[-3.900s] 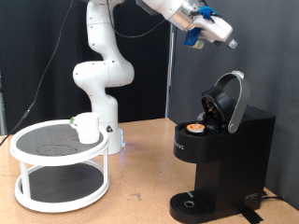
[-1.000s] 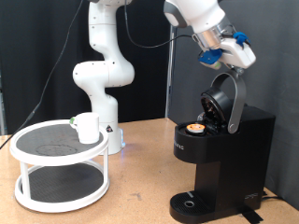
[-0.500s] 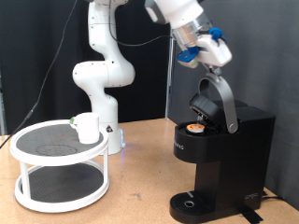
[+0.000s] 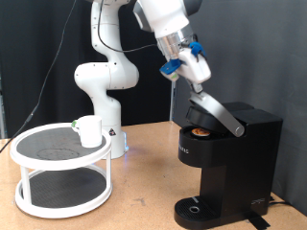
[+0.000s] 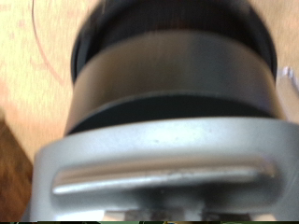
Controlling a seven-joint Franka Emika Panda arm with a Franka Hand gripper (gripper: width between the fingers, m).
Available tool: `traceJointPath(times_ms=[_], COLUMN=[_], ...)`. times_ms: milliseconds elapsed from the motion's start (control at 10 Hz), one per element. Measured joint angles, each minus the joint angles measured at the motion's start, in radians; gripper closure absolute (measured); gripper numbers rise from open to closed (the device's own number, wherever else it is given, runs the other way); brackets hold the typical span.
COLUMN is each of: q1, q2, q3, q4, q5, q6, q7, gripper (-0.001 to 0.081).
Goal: Make a cup of coffee with the keurig machine
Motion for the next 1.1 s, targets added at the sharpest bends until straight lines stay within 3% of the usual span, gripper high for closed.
traceJointPath(times_ms=[600, 1100], q1=[-0.024, -0.024], q2=[0.083, 0.081], q3=[0.002, -0.003], q4=[-0.083, -0.085], q5=[-0.046, -0.019], q6=[0.141, 0.134], q7=[-0.007, -0.063], gripper=[0.0806, 0.0806])
